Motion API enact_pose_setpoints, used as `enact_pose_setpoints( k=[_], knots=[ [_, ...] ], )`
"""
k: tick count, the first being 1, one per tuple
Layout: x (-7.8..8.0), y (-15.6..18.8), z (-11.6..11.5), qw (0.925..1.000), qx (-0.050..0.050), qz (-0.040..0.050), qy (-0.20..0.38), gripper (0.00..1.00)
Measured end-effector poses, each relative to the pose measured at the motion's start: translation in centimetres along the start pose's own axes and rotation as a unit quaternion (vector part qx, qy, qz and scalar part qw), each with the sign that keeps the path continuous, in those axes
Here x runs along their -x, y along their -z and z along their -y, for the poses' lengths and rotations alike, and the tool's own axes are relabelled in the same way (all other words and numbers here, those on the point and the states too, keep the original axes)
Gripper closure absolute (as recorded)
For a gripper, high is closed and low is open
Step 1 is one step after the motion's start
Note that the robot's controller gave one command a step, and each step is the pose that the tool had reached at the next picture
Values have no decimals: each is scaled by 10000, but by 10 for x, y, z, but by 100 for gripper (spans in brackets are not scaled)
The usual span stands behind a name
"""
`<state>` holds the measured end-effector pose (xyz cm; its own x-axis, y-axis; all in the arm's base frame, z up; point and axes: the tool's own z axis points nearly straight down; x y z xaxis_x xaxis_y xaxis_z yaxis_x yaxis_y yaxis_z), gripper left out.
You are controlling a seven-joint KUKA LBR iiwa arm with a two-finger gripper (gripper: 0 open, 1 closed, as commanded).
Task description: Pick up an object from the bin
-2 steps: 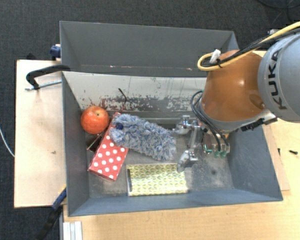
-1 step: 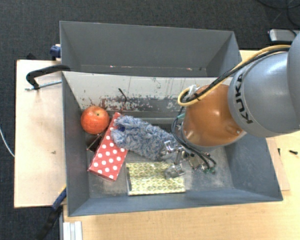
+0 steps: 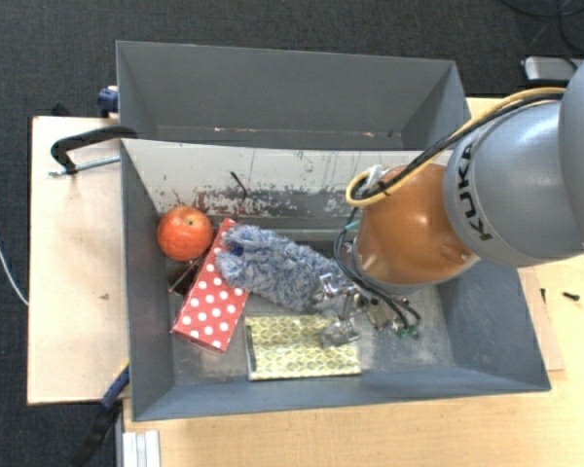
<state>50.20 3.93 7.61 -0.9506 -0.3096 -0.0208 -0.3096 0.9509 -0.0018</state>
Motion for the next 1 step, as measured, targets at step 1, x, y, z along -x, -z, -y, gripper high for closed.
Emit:
enact_pose_setpoints(
  k=[1],
  knots=[
    [12, 177, 2, 9975, 1, -39, 712, 100]
  ],
)
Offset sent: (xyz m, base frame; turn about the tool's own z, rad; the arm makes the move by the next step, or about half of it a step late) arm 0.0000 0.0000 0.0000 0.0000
